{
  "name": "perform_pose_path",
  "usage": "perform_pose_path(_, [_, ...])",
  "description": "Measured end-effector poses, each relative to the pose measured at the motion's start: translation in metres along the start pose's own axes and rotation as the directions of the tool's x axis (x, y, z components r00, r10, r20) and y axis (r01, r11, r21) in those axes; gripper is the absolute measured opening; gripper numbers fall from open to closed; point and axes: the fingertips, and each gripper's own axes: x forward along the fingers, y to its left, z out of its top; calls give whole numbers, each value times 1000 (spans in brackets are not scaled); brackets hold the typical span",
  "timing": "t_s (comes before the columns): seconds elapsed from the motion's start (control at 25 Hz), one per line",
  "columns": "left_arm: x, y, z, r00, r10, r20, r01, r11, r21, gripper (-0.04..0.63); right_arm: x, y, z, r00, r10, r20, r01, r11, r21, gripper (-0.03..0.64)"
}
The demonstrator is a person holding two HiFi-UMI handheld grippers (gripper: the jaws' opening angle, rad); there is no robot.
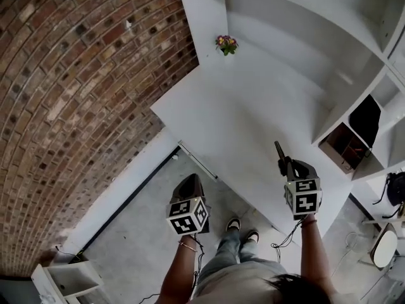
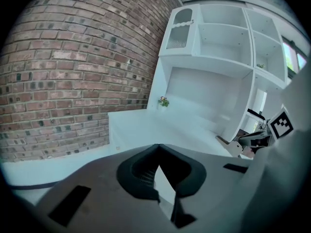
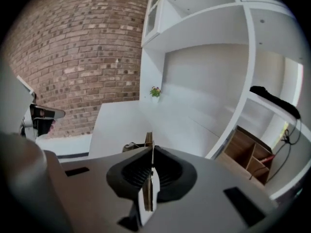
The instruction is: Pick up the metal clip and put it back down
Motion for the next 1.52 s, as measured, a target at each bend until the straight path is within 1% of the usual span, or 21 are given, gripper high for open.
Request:
perform_pose_path(0.12, [7,-27,27,997,-61,42,59,998,39,2,-18,-13,13,998,-17,63,10,995,103,6])
perform_pose_path(0.24, [18,-58,57,988,-128,88,121,989,82,2,-38,-26,28,990,-39,133,14,983,184,6])
perform_pose_path(0.32, [27,-82,82,974,-188,126,174,978,115,2,-54,-40,43,978,-91,190,47,973,228,6])
perform_pose_path(0.4, [31,-107,106,956,-249,157,226,963,150,2,-73,-51,56,959,-143,246,78,964,255,6])
perform_pose_path(0.48, [27,-129,120,940,-293,176,262,949,178,2,-92,-56,64,941,-171,291,89,958,274,6])
perform_pose_path(0.56, [24,-151,132,923,-335,190,296,933,205,2,-110,-64,68,920,-213,329,107,944,312,6])
perform_pose_path(0.64, [25,-177,142,903,-381,200,334,913,233,2,-128,-78,70,883,-295,365,149,914,377,6])
perform_pose_path(0.68, [25,-190,146,892,-403,203,352,904,245,2,-139,-86,70,856,-349,382,179,892,414,6])
perform_pose_path(0.8, [23,-226,157,864,-456,214,397,878,269,3,-172,-103,69,759,-502,414,269,821,503,6])
perform_pose_path(0.84, [21,-236,160,855,-472,217,409,869,277,2,-180,-107,67,736,-533,416,286,803,523,6])
perform_pose_path(0.88, [18,-246,161,846,-487,219,422,861,285,2,-186,-111,64,722,-553,416,294,789,540,6])
perform_pose_path(0.92, [16,-256,161,837,-501,218,434,852,293,2,-191,-114,61,714,-565,414,295,778,555,6])
perform_pose_path(1.04, [13,-277,156,823,-529,208,456,833,314,2,-202,-123,52,708,-577,406,284,760,584,6])
perform_pose_path(1.2, [14,-288,145,822,-538,188,467,825,318,2,-211,-131,41,707,-587,394,294,751,591,6])
perform_pose_path(1.36, [14,-292,139,827,-530,187,461,830,314,2,-212,-138,33,719,-574,392,287,758,585,6])
perform_pose_path(1.52, [14,-286,135,843,-502,193,435,848,302,2,-202,-136,35,748,-527,404,247,785,567,6])
